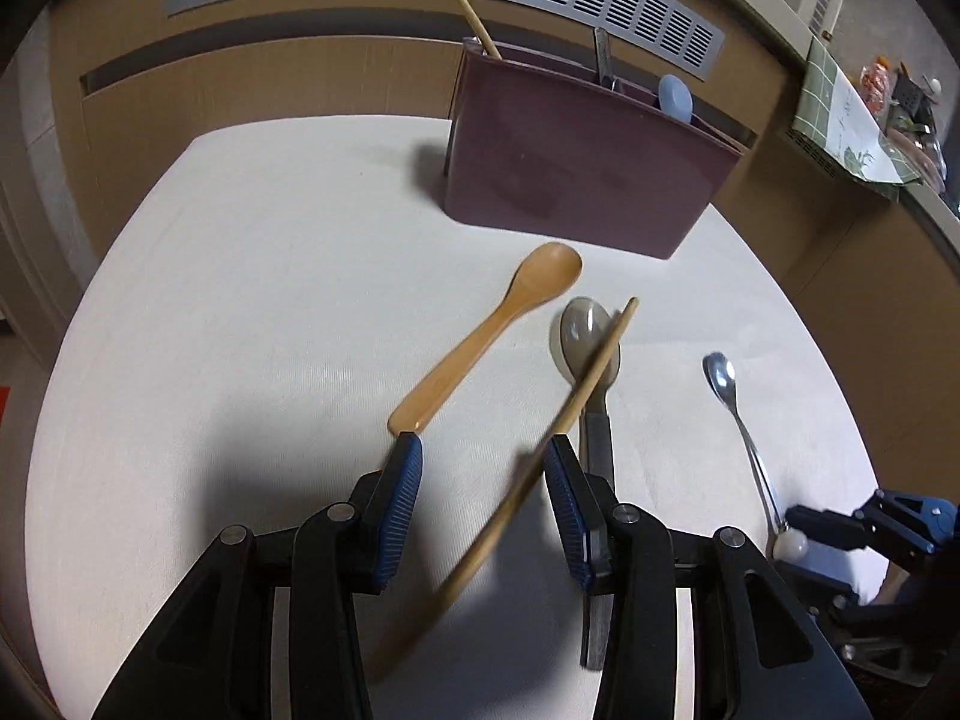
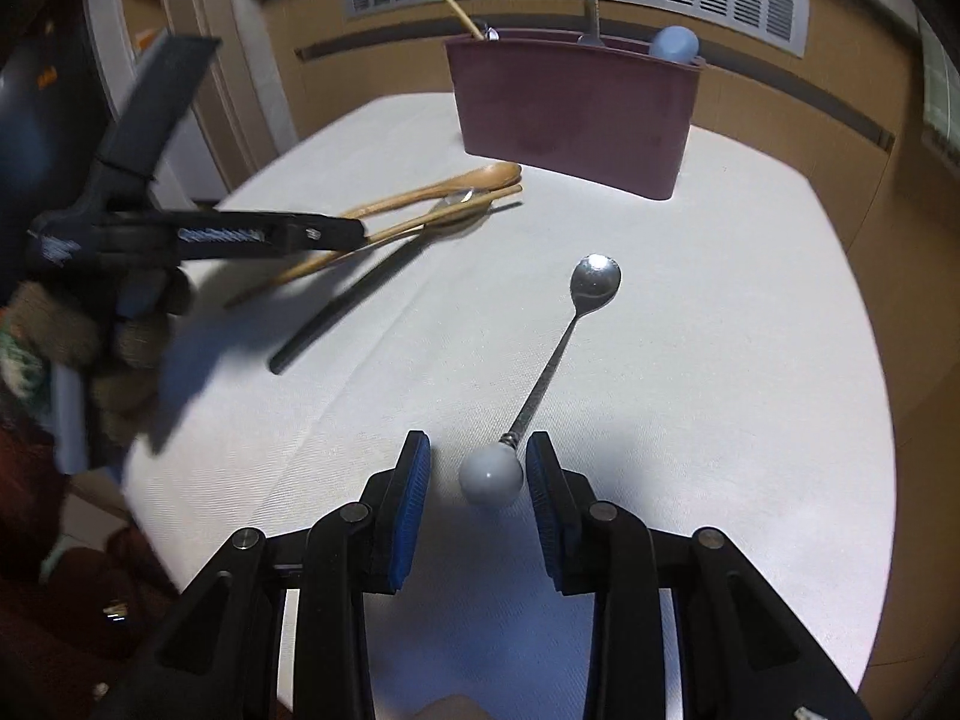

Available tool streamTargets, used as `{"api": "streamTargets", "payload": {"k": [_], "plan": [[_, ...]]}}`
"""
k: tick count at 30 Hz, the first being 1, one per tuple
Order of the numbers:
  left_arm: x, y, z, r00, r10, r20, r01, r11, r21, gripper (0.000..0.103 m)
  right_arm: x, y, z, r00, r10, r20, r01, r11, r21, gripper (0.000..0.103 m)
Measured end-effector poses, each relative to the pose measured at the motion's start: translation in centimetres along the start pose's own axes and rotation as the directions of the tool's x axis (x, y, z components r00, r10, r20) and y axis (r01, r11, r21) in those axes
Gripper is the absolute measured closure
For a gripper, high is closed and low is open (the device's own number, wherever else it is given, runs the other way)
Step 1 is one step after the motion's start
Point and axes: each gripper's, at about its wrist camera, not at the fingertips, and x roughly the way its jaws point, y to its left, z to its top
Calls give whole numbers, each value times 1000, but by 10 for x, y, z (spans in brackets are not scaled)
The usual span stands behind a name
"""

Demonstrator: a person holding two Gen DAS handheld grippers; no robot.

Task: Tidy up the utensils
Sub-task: 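Lift the chopstick with the left gripper while the right gripper lifts the white-handled spoon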

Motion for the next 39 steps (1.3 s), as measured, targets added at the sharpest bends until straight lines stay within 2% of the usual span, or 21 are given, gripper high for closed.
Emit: {"api": "streamTargets", "payload": {"k": [5,8,12,15,16,21,23,26,32,36,39], "plan": [[4,-10,0,999,-32,-15,32,999,17,59,0,3,-2,1000,-29,0,29,999,-34,74],[5,-20,0,996,-78,-41,79,996,28,59,0,-2,-2,999,-40,-3,40,999,-31,74],[5,-38,-1,983,-159,-91,166,984,70,59,-1,-8,-2,999,-38,-5,38,999,-9,76],[9,-52,7,992,-109,-68,118,984,135,62,-3,-15,-3,999,-43,4,43,999,19,76],[11,-56,11,994,-89,-59,98,982,162,69,-5,-18,-2,999,-35,12,35,999,35,76],[31,-80,31,997,-57,-58,71,954,290,82,-12,-25,-3,998,-33,47,29,997,70,76],[37,-85,36,997,-51,-59,67,944,323,82,-14,-28,-3,997,-34,65,29,996,85,76],[48,-93,43,999,0,-55,20,934,356,84,-15,-31,-3,997,-24,76,16,995,100,75],[53,-101,47,998,24,-57,-1,925,380,87,-13,-28,-8,997,-2,80,-5,995,97,75],[47,-96,46,998,26,-50,-6,935,356,88,-11,-27,-12,997,11,78,-19,995,98,75],[36,-82,42,999,25,-37,-13,952,306,88,-9,-26,-14,997,29,72,-37,993,110,75]]}}
